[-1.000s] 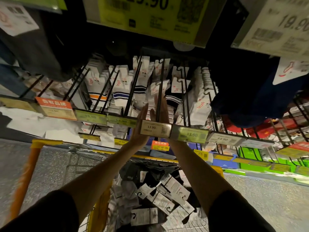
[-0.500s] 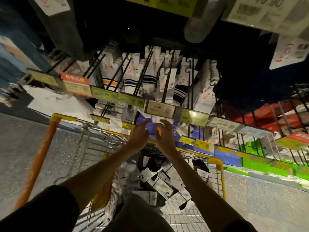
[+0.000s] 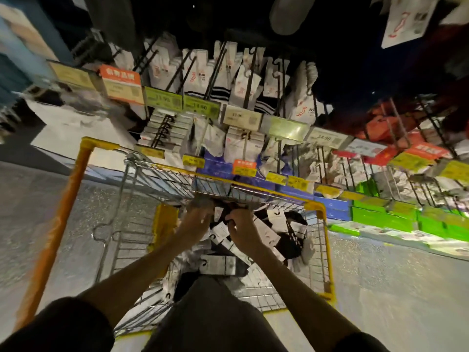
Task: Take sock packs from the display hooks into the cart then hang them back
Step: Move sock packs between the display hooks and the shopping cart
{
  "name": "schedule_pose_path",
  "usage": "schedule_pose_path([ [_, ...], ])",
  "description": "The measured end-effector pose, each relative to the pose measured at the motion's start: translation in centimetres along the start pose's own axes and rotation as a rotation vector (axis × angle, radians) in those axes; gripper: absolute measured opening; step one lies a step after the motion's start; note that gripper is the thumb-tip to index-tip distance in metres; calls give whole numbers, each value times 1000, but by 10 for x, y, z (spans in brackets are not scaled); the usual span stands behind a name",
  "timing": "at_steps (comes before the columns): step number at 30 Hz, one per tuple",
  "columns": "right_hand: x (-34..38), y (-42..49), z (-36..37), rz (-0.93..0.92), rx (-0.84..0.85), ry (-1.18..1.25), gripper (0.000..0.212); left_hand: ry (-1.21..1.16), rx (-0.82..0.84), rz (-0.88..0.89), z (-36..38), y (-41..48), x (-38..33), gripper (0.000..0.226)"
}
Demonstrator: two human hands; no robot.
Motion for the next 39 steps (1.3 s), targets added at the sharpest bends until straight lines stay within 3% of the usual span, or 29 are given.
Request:
schedule_pose_path([
  [6, -20, -50, 26, 126, 27, -72, 36, -30, 47, -47, 3, -37, 33, 30],
  [9, -12, -76, 31, 195, 167, -151, 36, -110, 73, -61, 7, -55, 48, 30],
  [14, -30, -101, 54, 234, 237, -191, 30, -114, 127, -96, 27, -74, 88, 38],
  [20, -68, -98, 97, 306, 343, -185, 40, -99, 131, -173, 69, -91, 120, 35],
  [25, -116, -81, 133, 313, 505, -324, 37, -92, 189, -272, 119, -79, 168, 45],
  [29, -154, -72, 159, 231, 581, -434, 43, -37, 229, -268, 156, -61, 182, 34],
  [35, -215, -57, 193, 118, 521, -728, 73, 68, 340, -283, 211, -34, 210, 35],
  [39, -224, -34, 212, -28, 437, -791, 89, 105, 320, -331, 226, -25, 220, 27],
])
Point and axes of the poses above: each hand's wrist, its own y-axis towards the middle knuckle, its own z-axis out of the palm, x = y × z, the point moved 2 cm from there along y, towards the middle knuckle, and after that the axes turned 4 degrees about z, right-handed, at the moved point
